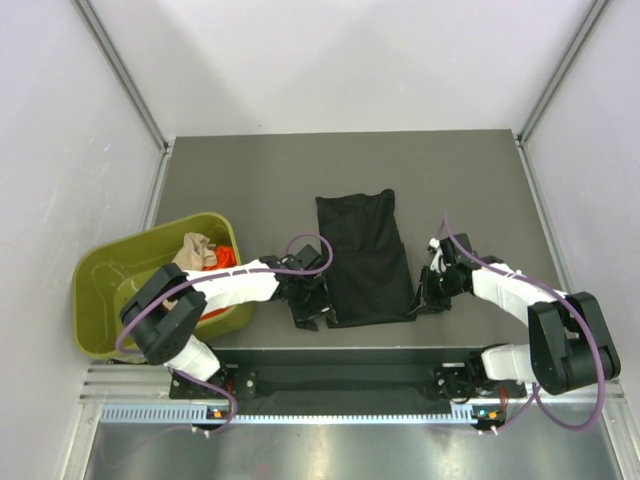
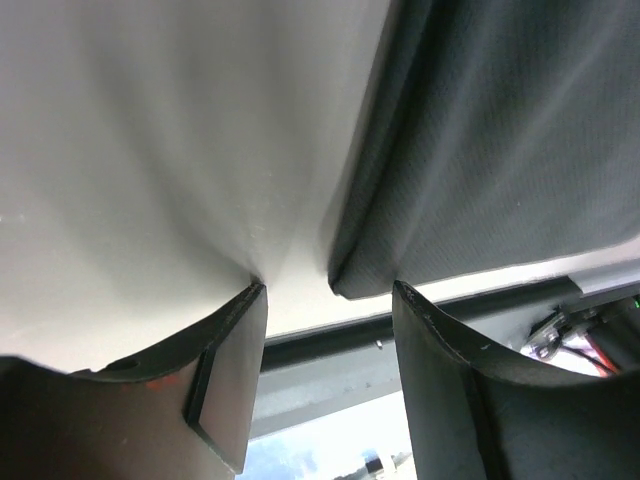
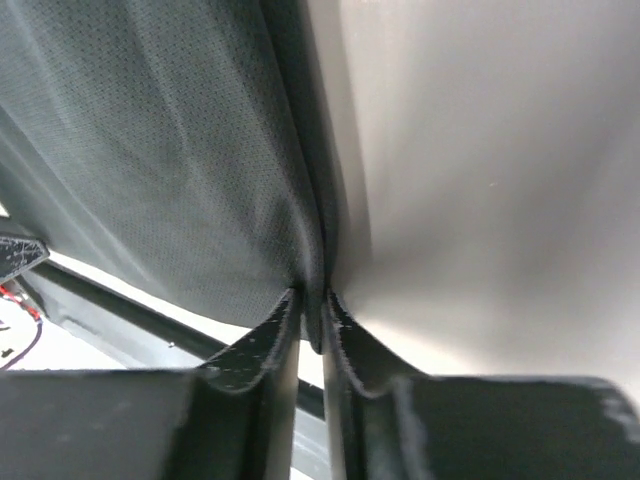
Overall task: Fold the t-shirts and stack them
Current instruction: Fold the tshirt
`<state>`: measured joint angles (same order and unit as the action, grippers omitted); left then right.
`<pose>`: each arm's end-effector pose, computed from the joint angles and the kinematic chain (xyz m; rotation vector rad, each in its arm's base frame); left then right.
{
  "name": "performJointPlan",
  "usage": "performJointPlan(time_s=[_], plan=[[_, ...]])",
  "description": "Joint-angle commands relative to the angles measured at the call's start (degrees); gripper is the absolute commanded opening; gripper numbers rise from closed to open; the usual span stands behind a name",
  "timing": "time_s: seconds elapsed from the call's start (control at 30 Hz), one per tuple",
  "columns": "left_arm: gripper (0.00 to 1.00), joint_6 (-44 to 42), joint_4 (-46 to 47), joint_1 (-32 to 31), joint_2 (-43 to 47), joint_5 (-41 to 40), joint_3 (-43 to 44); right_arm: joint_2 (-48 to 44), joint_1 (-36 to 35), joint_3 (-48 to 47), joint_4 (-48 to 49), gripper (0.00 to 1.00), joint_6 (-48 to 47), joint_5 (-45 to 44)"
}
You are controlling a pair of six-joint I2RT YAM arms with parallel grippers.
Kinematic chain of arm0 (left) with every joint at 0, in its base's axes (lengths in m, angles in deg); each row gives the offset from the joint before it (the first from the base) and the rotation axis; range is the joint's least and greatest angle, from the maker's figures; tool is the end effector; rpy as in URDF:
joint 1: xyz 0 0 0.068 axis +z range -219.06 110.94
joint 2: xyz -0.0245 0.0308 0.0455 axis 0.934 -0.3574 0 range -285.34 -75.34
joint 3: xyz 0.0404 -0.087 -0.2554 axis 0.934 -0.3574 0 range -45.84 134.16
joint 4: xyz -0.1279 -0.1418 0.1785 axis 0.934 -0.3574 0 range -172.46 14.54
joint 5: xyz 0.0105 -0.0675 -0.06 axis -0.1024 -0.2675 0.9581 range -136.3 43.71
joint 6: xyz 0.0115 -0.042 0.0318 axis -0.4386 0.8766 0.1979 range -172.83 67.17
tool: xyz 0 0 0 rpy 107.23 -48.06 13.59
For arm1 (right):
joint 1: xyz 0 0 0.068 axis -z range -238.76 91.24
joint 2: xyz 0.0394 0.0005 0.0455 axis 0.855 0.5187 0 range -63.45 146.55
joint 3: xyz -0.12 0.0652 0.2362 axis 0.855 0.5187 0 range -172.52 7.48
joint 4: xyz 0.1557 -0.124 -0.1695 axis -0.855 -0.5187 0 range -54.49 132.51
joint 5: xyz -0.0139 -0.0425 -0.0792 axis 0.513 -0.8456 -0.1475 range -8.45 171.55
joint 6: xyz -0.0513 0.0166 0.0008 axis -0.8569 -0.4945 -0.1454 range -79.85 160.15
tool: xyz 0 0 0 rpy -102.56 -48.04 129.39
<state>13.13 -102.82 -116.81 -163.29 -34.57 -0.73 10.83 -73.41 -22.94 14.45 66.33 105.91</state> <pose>0.1746 -0.2032 0.1524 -0.4302 3.0306 -0.6192 0.1895 0.0648 0.1399 0.1921 2.8978 0.7484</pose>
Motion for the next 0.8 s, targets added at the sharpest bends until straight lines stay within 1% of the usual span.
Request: performJointPlan(time_s=[0.0, 0.1, 0.13, 0.5, 0.63, 0.67, 0.7, 0.77], plan=[[0.58, -1.09, 1.60, -0.15, -1.18, 0.66, 0.86, -0.81, -0.81, 0.27, 0.54, 0.12, 0.19, -1.69], [0.58, -1.18, 2.39, -0.24, -2.32, 1.11, 0.95, -1.42, -0.99, 0.18, 0.81, 0.02, 0.89, -0.28], [0.57, -1.18, 2.48, -0.24, -2.50, 0.93, 1.04, -1.94, -0.99, 0.09, 0.63, 0.00, 1.16, -0.02], [0.53, -0.83, 2.13, -0.33, -5.75, -1.00, 2.71, -2.65, -1.08, 0.18, 1.07, 0.00, 2.30, 1.04], [0.47, -0.74, 2.04, -0.33, -7.07, -1.71, 3.06, -2.91, -1.25, 0.18, 1.07, 0.00, 2.57, 1.04], [0.44, -0.65, 2.30, -0.16, -7.42, -1.79, 2.89, -3.00, -1.25, 0.18, 1.07, 0.00, 2.48, 0.95], [0.34, -0.74, 2.74, -0.24, -7.51, -1.45, 2.89, -2.74, -1.34, 0.18, 1.07, 0.00, 2.48, 0.78], [0.20, -0.91, 3.44, -0.15, -7.68, -1.62, 2.89, -2.65, -1.60, 0.18, 1.07, 0.00, 2.48, 0.60]])
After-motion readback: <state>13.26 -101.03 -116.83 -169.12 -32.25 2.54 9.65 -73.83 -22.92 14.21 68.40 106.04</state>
